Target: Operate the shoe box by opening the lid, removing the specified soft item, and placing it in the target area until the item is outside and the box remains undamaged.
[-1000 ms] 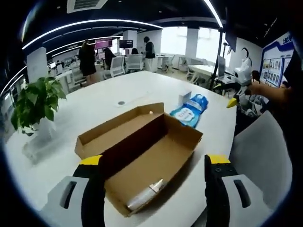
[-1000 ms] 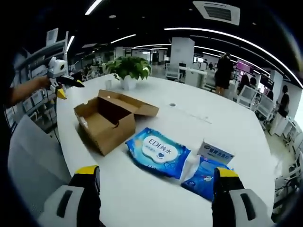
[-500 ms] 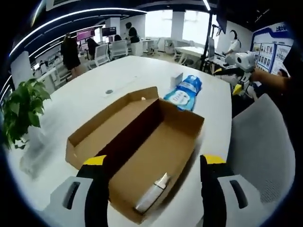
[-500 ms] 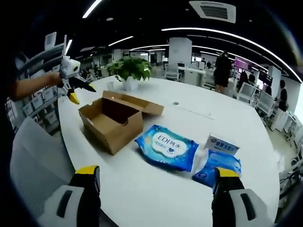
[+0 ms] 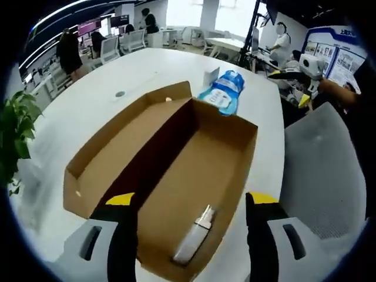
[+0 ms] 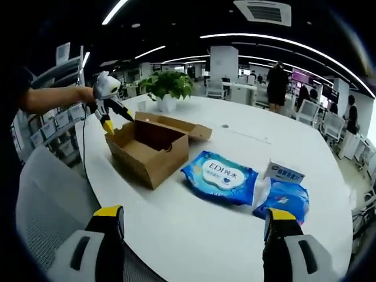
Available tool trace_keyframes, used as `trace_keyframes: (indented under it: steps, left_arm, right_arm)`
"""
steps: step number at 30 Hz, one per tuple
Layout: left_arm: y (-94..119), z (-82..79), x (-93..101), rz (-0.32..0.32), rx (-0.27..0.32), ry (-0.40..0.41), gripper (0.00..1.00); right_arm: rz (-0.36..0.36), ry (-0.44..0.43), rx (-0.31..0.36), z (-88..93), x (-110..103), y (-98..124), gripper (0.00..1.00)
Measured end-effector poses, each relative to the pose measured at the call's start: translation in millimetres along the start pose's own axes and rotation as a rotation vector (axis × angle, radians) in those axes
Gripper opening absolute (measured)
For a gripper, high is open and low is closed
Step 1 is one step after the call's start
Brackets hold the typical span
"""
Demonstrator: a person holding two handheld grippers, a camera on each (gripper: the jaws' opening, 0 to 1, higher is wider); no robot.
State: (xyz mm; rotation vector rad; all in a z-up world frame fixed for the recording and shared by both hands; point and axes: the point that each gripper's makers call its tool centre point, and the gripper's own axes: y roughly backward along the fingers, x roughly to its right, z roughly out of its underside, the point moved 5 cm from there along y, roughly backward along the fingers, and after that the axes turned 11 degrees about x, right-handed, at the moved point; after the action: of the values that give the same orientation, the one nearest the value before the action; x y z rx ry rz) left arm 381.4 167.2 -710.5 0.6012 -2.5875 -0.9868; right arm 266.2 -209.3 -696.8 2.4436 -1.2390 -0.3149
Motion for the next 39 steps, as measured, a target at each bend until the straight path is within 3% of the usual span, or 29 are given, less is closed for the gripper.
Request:
trace_keyframes:
  steps: [11, 14, 20, 29, 39]
  left_arm:
    - [-18.7, 9.9, -9.3, 0.105, -0.116, -0.048, 0.69]
    - [-23.9, 19.2, -6.5, 0.166, -0.195, -0.093, 0.67]
    - [-34.7, 19.4, -8.2, 0.199, -0.224, -0.118, 0.65]
    - [-52.3, 28.9, -5.7, 0.265, -0.327, -0.213, 0.61]
    - [-66.0, 39.4, 1.4, 0.283, -0.396, -0.279, 0.53]
  right_arm:
    - [0.018, -0.032, 0.005, 3.4, -4.1, 5.9, 0.99]
    - [0.023, -0.043, 0.003, 5.4, -5.2, 7.8, 0.99]
    - [0.033, -0.052, -0.001, 6.8, -6.5, 9.4, 0.98]
    - [0.06, -0.064, 0.005, 7.2, -3.7, 13.8, 0.98]
    - [0.073, -0.09, 0.007, 12.3, -6.0, 16.5, 0.97]
